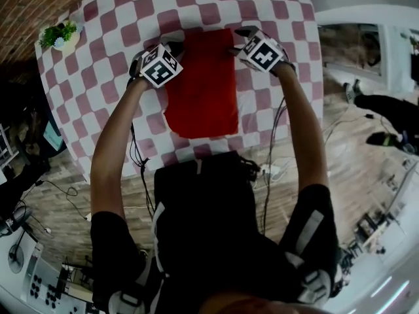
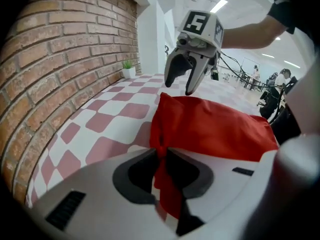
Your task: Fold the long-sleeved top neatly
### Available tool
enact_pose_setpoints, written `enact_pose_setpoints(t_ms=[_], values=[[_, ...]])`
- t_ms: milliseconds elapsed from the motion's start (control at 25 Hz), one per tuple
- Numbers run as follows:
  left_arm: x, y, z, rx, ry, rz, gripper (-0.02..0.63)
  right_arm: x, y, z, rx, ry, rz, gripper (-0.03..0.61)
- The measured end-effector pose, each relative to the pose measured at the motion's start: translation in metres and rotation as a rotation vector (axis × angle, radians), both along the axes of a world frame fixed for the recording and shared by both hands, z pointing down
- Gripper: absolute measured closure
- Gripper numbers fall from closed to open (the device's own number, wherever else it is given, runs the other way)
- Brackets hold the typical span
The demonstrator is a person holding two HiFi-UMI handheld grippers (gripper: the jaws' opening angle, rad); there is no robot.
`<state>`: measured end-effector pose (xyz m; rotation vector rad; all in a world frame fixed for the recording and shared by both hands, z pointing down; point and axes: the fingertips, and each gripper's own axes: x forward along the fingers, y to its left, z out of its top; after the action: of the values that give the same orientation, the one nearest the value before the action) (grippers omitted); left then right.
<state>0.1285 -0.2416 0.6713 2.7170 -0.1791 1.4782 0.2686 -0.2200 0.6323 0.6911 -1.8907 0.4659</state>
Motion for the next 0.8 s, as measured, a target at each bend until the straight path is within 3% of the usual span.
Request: enact_pose_setpoints(t_ms=[200, 320, 520, 720, 800], values=[[0.002, 0.0, -0.001, 0.009, 0.008, 0.019, 0.549, -0.005, -0.017, 0.007, -0.077, 0.116, -0.255, 0.328], [0.0, 0.0, -0.001, 0.015, 0.012, 0.028, 0.549, -0.019, -0.016, 0.022, -0.177, 0.094, -0.338, 0.327], [0.001, -0.001, -0.001, -0.002, 0.035, 0.02, 0.549, -0.023, -0.007, 0.045, -0.303, 0.089, -0.363, 0.327], [0.0, -0.002, -0.002, -0.007, 0.051, 0.018, 0.549, -0.006, -0.031, 0.057, -0.25, 0.16, -0.372, 0.328], [0.0, -0.001, -0.003, -0.004, 0.058, 0.015, 0.549, -0.006, -0.025, 0.056, -0.28, 0.16, -0.39, 0.41]])
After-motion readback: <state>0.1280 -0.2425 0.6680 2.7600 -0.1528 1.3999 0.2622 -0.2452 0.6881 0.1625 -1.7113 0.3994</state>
